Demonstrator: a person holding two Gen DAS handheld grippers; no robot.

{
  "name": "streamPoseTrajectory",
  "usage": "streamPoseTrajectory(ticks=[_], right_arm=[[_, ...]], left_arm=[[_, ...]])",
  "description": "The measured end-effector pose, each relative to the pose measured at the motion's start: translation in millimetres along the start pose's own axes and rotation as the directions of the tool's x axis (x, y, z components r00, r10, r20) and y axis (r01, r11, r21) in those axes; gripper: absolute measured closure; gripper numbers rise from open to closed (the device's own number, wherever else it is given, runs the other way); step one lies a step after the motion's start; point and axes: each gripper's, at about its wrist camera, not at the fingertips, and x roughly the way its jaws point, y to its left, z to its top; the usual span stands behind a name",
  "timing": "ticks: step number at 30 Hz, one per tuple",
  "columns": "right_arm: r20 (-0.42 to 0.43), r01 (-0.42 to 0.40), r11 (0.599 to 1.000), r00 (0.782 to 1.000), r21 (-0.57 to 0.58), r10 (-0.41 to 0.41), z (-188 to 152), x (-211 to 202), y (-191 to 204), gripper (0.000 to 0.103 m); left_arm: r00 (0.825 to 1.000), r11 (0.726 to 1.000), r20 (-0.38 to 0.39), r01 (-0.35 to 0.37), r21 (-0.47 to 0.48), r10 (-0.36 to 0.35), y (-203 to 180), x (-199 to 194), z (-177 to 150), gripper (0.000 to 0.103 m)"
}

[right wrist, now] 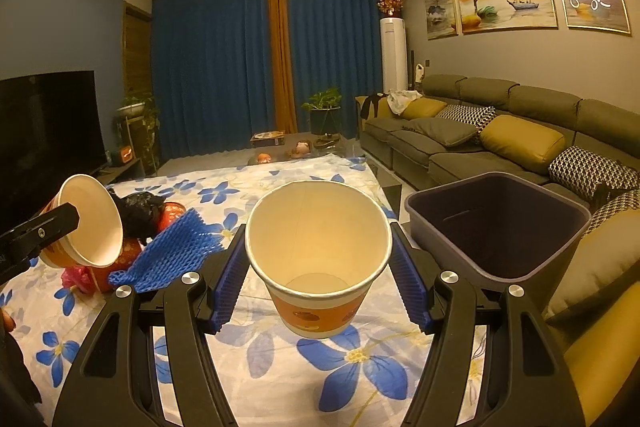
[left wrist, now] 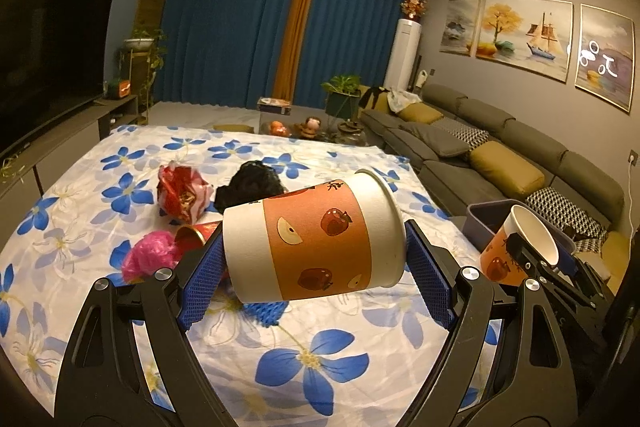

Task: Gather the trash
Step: 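Lift both paper cups and carry them toward the grey bin, then hold both cups above the open grey bin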

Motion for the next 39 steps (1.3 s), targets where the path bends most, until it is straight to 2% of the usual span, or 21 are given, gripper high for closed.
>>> streamPoseTrajectory(ticks=[8, 22, 32, 39], right_arm=[[0.007, 0.049, 0.999, 0.999, -0.017, -0.048, 7.6, 6.2, -18.5, 0.038], [0.058, 0.173, 0.985, 0.983, -0.012, -0.172, 25.7, 5.9, -67.4, 0.037], [0.068, 0.238, 0.971, 0.969, 0.008, -0.238, 30.0, 7.7, -100.5, 0.037], [0.071, 0.277, 0.960, 0.958, 0.032, -0.279, 30.8, 8.1, -124.4, 0.037]], left_arm=[[1.000, 0.999, -0.001, 0.031, 0.022, -0.031, -18.7, 13.7, 4.0, 0.020], [0.990, 0.987, -0.038, 0.139, 0.086, -0.136, -72.5, 45.3, 6.8, 0.020], [0.976, 0.969, -0.057, 0.214, 0.125, -0.208, -115.8, 65.6, 9.2, 0.020], [0.960, 0.949, -0.080, 0.276, 0.154, -0.267, -151.0, 81.5, 9.3, 0.020]])
